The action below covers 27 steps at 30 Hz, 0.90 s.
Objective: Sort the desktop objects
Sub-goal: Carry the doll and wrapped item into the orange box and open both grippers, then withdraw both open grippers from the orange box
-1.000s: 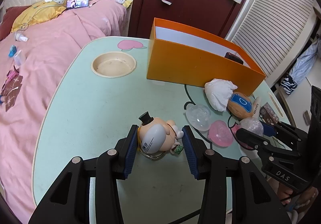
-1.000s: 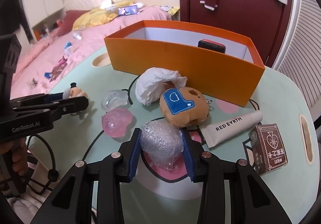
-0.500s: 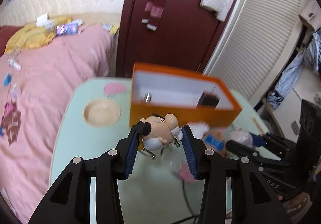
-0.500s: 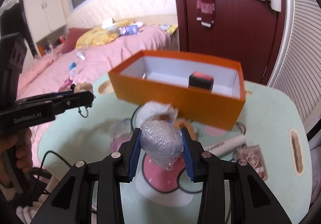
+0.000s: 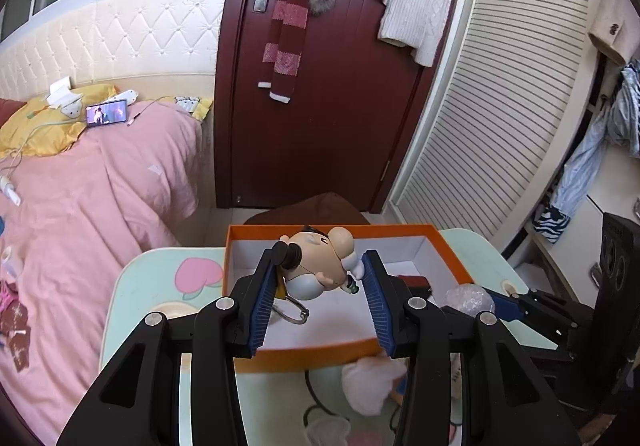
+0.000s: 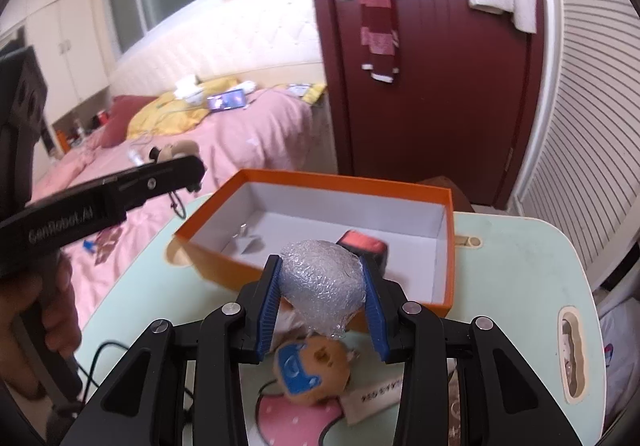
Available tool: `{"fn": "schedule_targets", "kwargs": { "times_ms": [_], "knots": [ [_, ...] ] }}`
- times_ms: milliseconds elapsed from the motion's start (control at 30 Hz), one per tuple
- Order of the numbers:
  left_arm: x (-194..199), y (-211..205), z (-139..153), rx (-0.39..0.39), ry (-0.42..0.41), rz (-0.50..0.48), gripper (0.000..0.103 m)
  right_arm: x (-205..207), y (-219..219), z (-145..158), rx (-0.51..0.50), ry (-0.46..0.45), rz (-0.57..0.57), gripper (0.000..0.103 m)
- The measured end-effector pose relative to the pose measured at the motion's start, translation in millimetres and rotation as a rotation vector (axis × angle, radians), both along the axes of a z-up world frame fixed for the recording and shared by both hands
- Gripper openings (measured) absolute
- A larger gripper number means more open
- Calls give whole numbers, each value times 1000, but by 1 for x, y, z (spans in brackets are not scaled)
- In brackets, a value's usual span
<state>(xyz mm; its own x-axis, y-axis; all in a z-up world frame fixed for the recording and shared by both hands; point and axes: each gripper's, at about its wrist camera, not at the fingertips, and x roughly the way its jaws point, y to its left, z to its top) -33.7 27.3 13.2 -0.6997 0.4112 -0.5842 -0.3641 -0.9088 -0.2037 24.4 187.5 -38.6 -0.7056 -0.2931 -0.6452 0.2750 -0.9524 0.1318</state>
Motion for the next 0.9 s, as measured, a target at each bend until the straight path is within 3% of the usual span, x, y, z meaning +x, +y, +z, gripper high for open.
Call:
{"fn": "schedule_targets", "kwargs": {
  "times_ms": [200, 633, 667, 700, 733, 767, 900],
  "knots": [
    [-15, 4, -20, -24, -57, -4, 44, -19, 2, -10, -23, -36, -19, 38],
    [-23, 8, -40, -21, -99, 17, 46, -37, 2, -21, -17, -62, -31, 40],
    [-22, 7, -39, -13, -91, 26, 53, -37, 1, -21, -8, -61, -30, 43],
    [-21, 5, -37, -8, -79, 33, 68, -38, 0, -22, 0, -61, -32, 58],
    [-18, 4, -34, -11, -57, 43, 75, -38, 0, -22, 4, -60, -36, 69],
    [-15, 3, -32, -14, -36, 53, 79, -37, 1, -21, 3, -53, -42, 69],
    [-7, 2, -25, -52, 3, 51, 79, -33, 1, -20, -1, -46, -45, 69]
  ]
}}
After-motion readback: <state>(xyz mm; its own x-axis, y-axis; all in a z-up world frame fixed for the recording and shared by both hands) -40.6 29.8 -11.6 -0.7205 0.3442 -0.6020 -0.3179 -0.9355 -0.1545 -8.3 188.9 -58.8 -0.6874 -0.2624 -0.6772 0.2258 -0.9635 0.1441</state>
